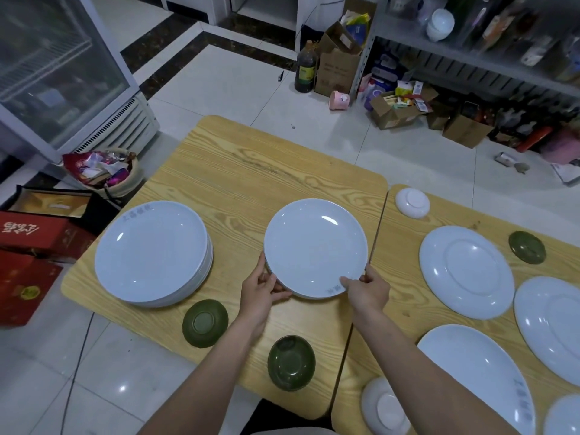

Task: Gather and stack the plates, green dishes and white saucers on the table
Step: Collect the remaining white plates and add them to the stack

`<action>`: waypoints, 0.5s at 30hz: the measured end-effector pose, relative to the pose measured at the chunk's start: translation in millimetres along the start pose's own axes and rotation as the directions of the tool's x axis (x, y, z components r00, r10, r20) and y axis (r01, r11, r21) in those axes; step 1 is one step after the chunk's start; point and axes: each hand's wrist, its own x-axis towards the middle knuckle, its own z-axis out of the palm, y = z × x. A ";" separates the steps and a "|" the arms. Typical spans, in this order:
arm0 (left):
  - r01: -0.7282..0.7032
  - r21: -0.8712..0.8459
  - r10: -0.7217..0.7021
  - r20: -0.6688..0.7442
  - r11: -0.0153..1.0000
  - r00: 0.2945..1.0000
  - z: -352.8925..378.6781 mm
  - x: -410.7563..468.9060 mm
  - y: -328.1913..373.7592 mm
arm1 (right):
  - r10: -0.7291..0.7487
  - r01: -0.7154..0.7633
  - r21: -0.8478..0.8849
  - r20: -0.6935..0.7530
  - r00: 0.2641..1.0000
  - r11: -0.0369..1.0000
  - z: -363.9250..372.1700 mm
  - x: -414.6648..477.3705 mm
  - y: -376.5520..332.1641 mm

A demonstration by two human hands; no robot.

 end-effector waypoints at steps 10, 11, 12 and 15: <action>-0.056 0.143 0.075 -0.127 0.988 0.989 9.1 -12.5 16.4 | 0.039 -0.051 0.072 0.156 0.987 0.996 -28.6 -0.9 -5.1; -0.096 0.249 0.136 -0.149 0.964 0.979 11.9 -15.5 19.5 | 0.021 -0.034 0.064 0.191 0.981 0.997 -36.7 -3.5 -6.7; -0.140 0.349 0.202 -0.148 0.927 0.968 15.8 -19.8 23.3 | -0.009 -0.001 0.044 0.228 0.974 0.999 -45.8 -6.8 -8.9; -0.348 0.552 0.340 0.121 0.758 0.932 37.9 -40.2 37.5 | -0.164 0.215 -0.112 0.353 0.921 0.970 -80.3 -17.7 -18.2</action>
